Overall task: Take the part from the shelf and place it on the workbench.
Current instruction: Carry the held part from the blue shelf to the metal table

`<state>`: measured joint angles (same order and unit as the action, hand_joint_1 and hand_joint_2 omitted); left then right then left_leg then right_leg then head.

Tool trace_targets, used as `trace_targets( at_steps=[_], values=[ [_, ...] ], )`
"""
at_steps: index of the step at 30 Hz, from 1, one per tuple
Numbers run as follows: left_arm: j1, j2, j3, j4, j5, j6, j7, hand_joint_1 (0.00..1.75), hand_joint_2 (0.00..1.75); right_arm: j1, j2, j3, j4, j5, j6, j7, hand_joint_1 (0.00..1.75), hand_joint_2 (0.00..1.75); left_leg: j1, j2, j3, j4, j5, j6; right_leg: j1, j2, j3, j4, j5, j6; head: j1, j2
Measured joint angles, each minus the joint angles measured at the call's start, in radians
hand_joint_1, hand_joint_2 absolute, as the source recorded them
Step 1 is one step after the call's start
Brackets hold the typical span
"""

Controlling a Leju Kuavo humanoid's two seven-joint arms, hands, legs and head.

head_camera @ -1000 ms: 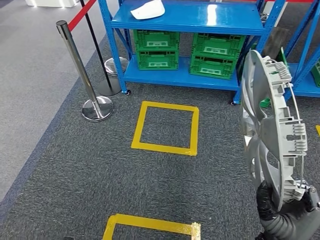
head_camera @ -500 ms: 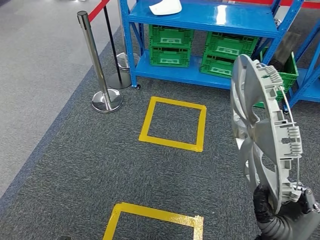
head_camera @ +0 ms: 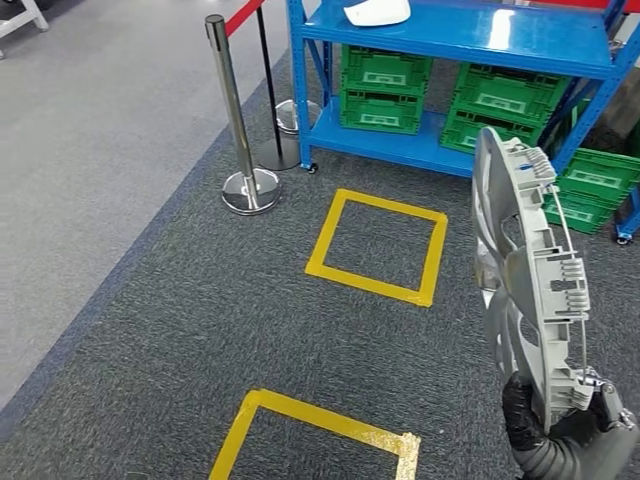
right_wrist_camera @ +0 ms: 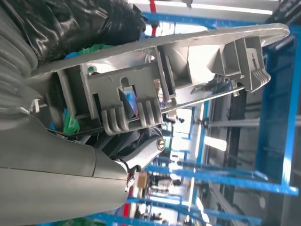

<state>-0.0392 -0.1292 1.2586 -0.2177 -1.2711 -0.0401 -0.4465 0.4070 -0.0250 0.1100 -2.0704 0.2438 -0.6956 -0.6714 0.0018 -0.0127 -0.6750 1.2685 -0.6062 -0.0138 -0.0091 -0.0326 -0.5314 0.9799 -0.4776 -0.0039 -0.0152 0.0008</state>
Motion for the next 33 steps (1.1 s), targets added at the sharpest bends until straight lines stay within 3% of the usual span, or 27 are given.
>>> trace_targets(
  at_steps=[1,2,4,6,7,9,11,12,14,15,16,17,18,20,22,23,24,25,27,29,31,32,33],
  values=[
    [0.000,0.001,0.001,0.000,0.000,0.001,0.000,0.00,0.00,0.000,0.000,0.001,0.004,0.002,0.000,0.000,1.75,1.75,0.002,0.001,-0.004,0.020,-0.001,-0.003,0.000,-0.011,-0.004,0.002,0.001,0.000,0.000,0.000],
    [0.001,0.002,0.001,0.000,0.000,0.003,0.000,0.00,0.00,-0.001,0.000,0.002,0.008,0.004,0.000,0.000,1.75,1.75,0.003,0.004,0.014,-0.005,0.018,-0.004,0.000,-0.021,-0.007,0.005,0.001,0.001,0.000,0.000],
    [0.000,0.005,0.003,0.000,0.001,0.005,-0.001,0.00,0.00,-0.002,0.001,0.008,0.015,0.008,0.000,0.000,1.75,1.75,0.003,0.032,0.092,-0.144,0.079,-0.002,0.000,-0.041,-0.009,0.010,0.001,0.004,0.000,0.000],
    [-0.004,0.007,0.006,0.000,0.001,0.007,-0.001,0.00,0.00,-0.005,0.001,0.016,0.023,0.013,0.000,0.000,1.75,1.75,-0.002,0.065,0.146,-0.254,0.109,0.011,0.004,-0.057,-0.010,0.015,0.001,0.012,0.001,0.000],
    [-0.005,0.007,0.007,0.000,0.001,0.007,-0.001,0.00,0.00,-0.007,0.001,0.020,0.028,0.017,0.000,0.000,1.75,1.75,-0.005,0.072,0.151,-0.271,0.110,0.019,0.006,-0.064,-0.011,0.015,0.003,0.017,0.001,0.000],
    [-0.005,0.008,0.008,0.000,0.002,0.008,-0.001,0.00,0.00,-0.013,0.001,0.031,0.039,0.027,0.000,0.000,1.75,1.75,-0.008,0.056,0.145,-0.274,0.117,0.034,0.006,-0.077,-0.011,0.014,0.005,0.029,0.001,0.000],
    [-0.006,0.007,0.010,0.000,0.002,0.009,-0.002,0.00,0.00,-0.021,0.000,0.043,0.057,0.038,0.000,0.000,1.75,1.75,-0.004,0.039,0.142,-0.281,0.127,0.049,0.003,-0.051,-0.024,0.039,-0.016,0.040,0.003,0.000],
    [-0.009,0.007,0.011,0.000,0.002,0.009,-0.003,0.00,0.00,-0.025,0.000,0.049,0.069,0.046,0.002,0.000,1.75,1.75,-0.002,0.029,0.140,-0.284,0.133,0.056,0.001,-0.025,-0.044,0.081,-0.044,0.044,0.006,0.000],
    [-0.013,0.007,0.013,0.000,0.002,0.009,-0.005,0.00,0.00,-0.033,0.000,0.060,0.095,0.062,0.008,0.000,1.75,1.75,-0.003,0.010,0.131,-0.283,0.140,0.064,-0.001,0.019,-0.102,0.214,-0.114,0.047,0.011,0.000],
    [-0.014,0.008,0.016,0.000,0.002,0.009,-0.006,0.00,0.00,-0.037,0.000,0.065,0.112,0.072,0.013,0.000,1.75,1.75,-0.005,-0.001,0.127,-0.283,0.142,0.065,-0.001,0.026,-0.129,0.274,-0.136,0.047,0.012,0.000],
    [-0.014,0.008,0.018,0.000,0.002,0.010,-0.006,0.00,0.00,-0.041,-0.001,0.071,0.129,0.082,0.019,0.000,1.75,1.75,-0.007,-0.012,0.125,-0.282,0.145,0.066,-0.001,0.029,-0.142,0.305,-0.140,0.046,0.012,0.000],
    [-0.014,0.009,0.021,0.000,0.002,0.010,-0.006,0.00,0.00,-0.046,-0.001,0.077,0.149,0.094,0.027,0.000,1.75,1.75,-0.009,-0.025,0.123,-0.282,0.146,0.065,-0.001,0.031,-0.134,0.293,-0.124,0.043,0.012,0.000],
    [-0.014,0.009,0.023,0.000,0.002,0.011,-0.007,0.00,0.00,-0.050,-0.001,0.083,0.168,0.106,0.035,0.000,1.75,1.75,-0.011,-0.038,0.123,-0.281,0.148,0.065,-0.001,0.037,-0.107,0.243,-0.091,0.038,0.012,0.000],
    [-0.016,0.007,0.025,0.000,0.001,0.012,-0.008,0.00,0.00,-0.060,-0.002,0.091,0.199,0.126,0.050,0.000,1.75,1.75,-0.013,-0.063,0.121,-0.277,0.150,0.061,-0.001,0.078,-0.034,0.098,-0.029,0.025,0.011,0.000],
    [-0.018,0.006,0.026,0.001,0.001,0.014,-0.009,0.00,0.00,-0.072,-0.002,0.097,0.225,0.145,0.065,0.000,1.75,1.75,-0.010,-0.083,0.109,-0.272,0.154,0.052,-0.002,0.115,0.007,0.019,-0.015,0.019,0.009,0.000],
    [-0.018,0.006,0.026,0.001,0.001,0.014,-0.010,0.00,0.00,-0.078,-0.002,0.099,0.238,0.154,0.072,0.000,1.75,1.75,-0.007,-0.094,0.102,-0.271,0.158,0.045,-0.001,0.119,0.011,0.012,-0.018,0.019,0.008,0.000],
    [-0.018,0.007,0.027,0.001,0.001,0.015,-0.010,0.00,0.00,-0.083,-0.002,0.101,0.250,0.162,0.078,0.000,1.75,1.75,-0.005,-0.105,0.096,-0.270,0.162,0.038,0.000,0.108,0.013,0.007,-0.016,0.019,0.008,0.000],
    [-0.018,0.007,0.028,0.001,0.001,0.015,-0.010,0.00,0.00,-0.088,-0.002,0.102,0.262,0.169,0.083,0.000,1.75,1.75,-0.004,-0.102,0.092,-0.267,0.160,0.032,-0.002,0.095,0.014,0.002,-0.013,0.017,0.008,0.000],
    [-0.018,0.006,0.030,0.001,0.000,0.016,-0.010,0.00,0.00,-0.096,-0.001,0.105,0.283,0.182,0.090,0.000,1.75,1.75,-0.005,-0.060,0.067,-0.218,0.128,0.022,-0.005,0.066,0.018,-0.009,-0.007,0.011,0.003,0.000],
    [-0.022,0.006,0.032,0.002,0.001,0.016,-0.010,0.00,0.00,-0.103,-0.001,0.107,0.301,0.191,0.093,0.000,1.75,1.75,-0.002,-0.010,0.011,-0.093,0.061,0.010,-0.005,0.036,0.018,-0.012,-0.006,0.008,-0.001,0.000],
    [-0.023,0.007,0.033,0.002,0.001,0.016,-0.010,0.00,0.00,-0.111,-0.001,0.108,0.319,0.197,0.094,0.000,1.75,1.75,0.005,0.001,-0.036,0.012,0.025,0.000,-0.005,0.006,0.018,-0.011,-0.007,0.008,-0.002,0.000],
    [-0.022,0.008,0.033,0.002,0.001,0.016,-0.010,0.00,0.00,-0.115,-0.001,0.109,0.328,0.198,0.094,0.000,1.75,1.75,0.009,0.003,-0.035,0.015,0.034,-0.003,-0.006,-0.007,0.018,-0.010,-0.008,0.009,-0.002,0.000],
    [-0.021,0.009,0.034,0.002,0.001,0.016,-0.011,0.00,0.00,-0.118,-0.001,0.109,0.335,0.199,0.094,0.000,1.75,1.75,0.012,0.008,-0.014,-0.023,0.061,-0.006,-0.006,-0.019,0.018,-0.009,-0.010,0.012,-0.002,0.000]
  ],
)
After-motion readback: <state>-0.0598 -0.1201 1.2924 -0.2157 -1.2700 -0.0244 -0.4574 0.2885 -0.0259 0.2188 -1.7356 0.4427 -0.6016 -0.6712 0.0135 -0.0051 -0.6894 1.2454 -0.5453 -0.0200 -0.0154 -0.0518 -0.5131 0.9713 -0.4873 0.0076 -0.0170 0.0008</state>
